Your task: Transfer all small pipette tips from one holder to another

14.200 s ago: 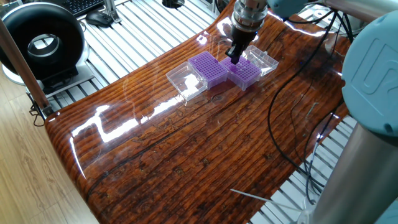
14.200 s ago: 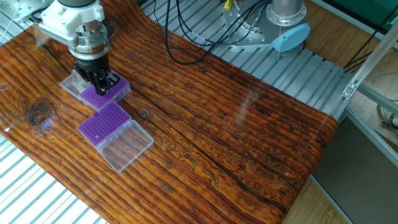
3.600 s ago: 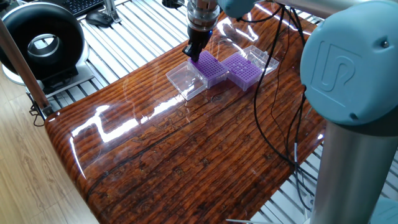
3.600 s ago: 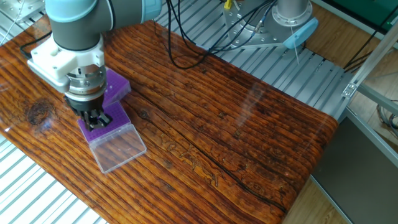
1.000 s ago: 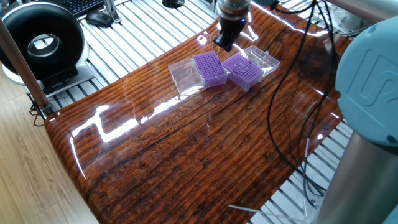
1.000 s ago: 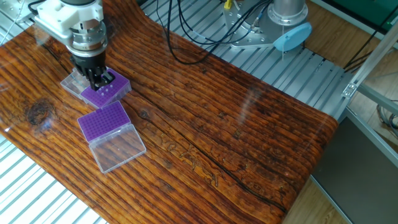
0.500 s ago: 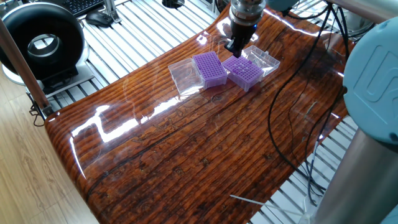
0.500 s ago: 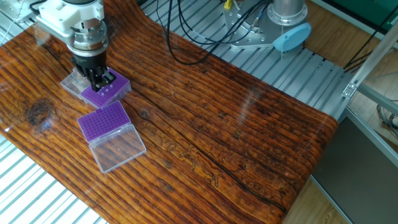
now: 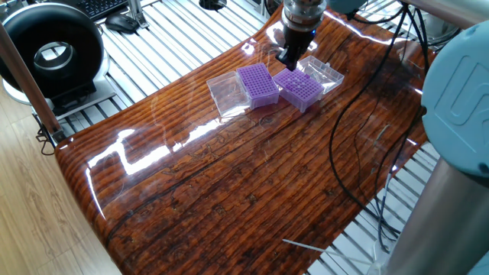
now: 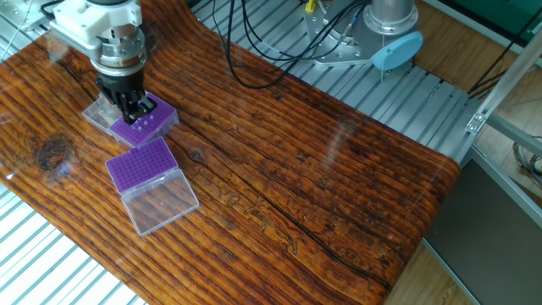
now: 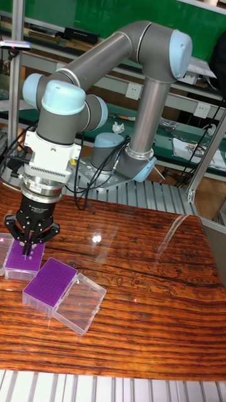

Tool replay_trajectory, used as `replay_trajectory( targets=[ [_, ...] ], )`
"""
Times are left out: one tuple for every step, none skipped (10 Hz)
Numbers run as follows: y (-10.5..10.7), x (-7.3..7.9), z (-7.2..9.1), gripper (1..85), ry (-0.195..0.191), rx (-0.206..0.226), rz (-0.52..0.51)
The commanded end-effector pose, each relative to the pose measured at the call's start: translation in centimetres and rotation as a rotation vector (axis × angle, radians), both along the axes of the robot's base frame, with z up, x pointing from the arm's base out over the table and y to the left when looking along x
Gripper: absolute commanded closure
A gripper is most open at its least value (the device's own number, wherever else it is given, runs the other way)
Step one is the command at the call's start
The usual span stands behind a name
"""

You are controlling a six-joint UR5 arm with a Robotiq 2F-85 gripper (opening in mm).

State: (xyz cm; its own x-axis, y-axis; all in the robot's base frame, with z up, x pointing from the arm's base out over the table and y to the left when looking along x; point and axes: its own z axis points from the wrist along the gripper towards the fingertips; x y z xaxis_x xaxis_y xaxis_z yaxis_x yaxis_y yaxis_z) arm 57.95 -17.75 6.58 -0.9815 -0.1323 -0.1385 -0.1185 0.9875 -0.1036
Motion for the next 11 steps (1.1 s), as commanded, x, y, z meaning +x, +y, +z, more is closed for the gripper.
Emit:
replay_trajectory(
  targets=[
    [0.1, 0.1, 0.2, 84.7, -0.01, 0.02, -0.002],
    [0.0, 0.2, 0.3, 84.7, -0.015, 0.029, 0.001],
    [-0.1, 0.1, 0.4, 84.7, -0.012, 0.035, 0.001],
    [0.1, 0.1, 0.5, 84.7, -0.01, 0.045, -0.002],
    [0.3, 0.2, 0.4, 84.7, -0.016, 0.054, -0.011],
    [0.5, 0.3, 0.4, 84.7, -0.016, 0.061, -0.025],
    [0.7, 0.5, 0.3, 84.7, -0.021, 0.069, -0.029],
    [0.8, 0.7, 0.3, 84.7, -0.026, 0.073, -0.032],
    [0.8, 0.7, 0.3, 84.7, -0.028, 0.073, -0.035],
    [0.9, 0.8, 0.3, 84.7, -0.031, 0.078, -0.036],
    [1.0, 0.9, 0.3, 84.7, -0.035, 0.084, -0.039]
  ],
)
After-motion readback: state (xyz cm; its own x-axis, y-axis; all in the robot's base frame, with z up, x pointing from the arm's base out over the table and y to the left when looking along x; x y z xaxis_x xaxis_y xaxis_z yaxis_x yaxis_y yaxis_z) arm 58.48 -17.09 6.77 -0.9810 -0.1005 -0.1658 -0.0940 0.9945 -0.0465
